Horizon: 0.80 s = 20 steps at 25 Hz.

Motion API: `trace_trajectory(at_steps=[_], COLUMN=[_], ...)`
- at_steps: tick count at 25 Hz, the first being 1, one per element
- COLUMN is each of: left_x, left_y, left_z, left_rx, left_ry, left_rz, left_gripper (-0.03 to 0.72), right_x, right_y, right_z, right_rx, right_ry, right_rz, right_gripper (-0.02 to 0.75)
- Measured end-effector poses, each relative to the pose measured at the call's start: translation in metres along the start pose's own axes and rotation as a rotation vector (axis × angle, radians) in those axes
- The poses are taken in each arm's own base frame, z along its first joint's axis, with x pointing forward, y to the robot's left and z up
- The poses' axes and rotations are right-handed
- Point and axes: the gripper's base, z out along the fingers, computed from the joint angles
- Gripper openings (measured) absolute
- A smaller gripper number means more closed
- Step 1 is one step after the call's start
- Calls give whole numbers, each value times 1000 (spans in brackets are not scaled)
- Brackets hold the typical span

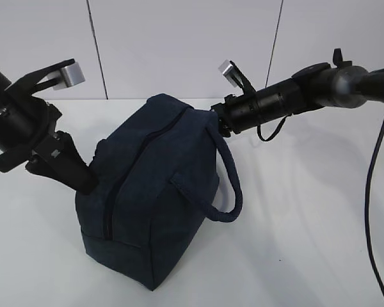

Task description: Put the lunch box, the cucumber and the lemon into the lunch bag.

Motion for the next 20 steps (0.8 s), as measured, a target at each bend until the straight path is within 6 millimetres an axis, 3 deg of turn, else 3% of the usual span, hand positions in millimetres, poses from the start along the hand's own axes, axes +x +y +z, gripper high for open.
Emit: trace_trajectory(at_steps=[9,11,16,20], left_x=[0,-1,-1,-1], left_y=[0,0,0,1], left_z=[0,0,1,1], left_rx=[2,5,7,5], left_ry=[-3,-6,-8,-10], left_rz=[-2,-5,-9,-15], left_gripper=[-4,-1,64,130], right_x=[-15,-25,-52,-76], right_y=[5,9,22,36], right_z=[-5,-9,-22,-38], right_rx=[-28,-26,11,89], right_ry=[-26,-42,-47,-31], right_rz=[-60,-83,-139,-203], right_gripper=[31,129,473,554])
